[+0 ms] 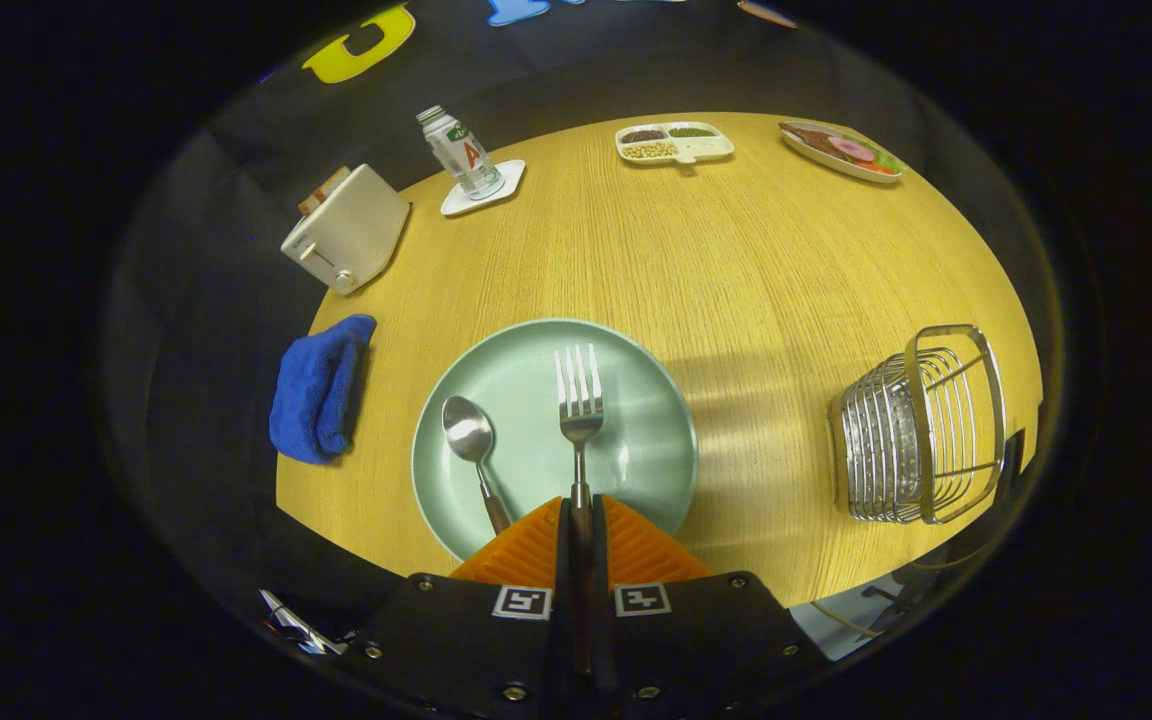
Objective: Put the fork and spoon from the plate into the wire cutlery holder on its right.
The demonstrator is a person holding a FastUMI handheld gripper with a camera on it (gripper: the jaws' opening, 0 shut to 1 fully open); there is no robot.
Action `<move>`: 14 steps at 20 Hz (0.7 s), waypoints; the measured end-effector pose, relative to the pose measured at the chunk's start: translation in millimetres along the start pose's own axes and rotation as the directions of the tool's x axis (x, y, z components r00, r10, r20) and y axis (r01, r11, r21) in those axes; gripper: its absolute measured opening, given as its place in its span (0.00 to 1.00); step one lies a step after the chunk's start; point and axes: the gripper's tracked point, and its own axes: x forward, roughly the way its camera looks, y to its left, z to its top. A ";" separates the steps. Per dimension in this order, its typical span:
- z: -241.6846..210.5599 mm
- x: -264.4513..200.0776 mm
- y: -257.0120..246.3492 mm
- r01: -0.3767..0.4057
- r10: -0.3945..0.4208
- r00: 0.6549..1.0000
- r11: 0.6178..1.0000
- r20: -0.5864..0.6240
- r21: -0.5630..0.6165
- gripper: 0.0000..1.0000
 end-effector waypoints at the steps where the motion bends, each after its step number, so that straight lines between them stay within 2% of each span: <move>1: 3.5 -4.4 -1.3 0.004 -0.004 1.000 1.000 0.012 -0.002 0.09; 9: 45.8 -60.4 -24.9 0.020 -0.024 0.990 0.999 0.140 0.034 0.09; 14: 57.1 -95.2 -73.8 0.085 -0.102 0.980 0.991 0.170 0.108 0.09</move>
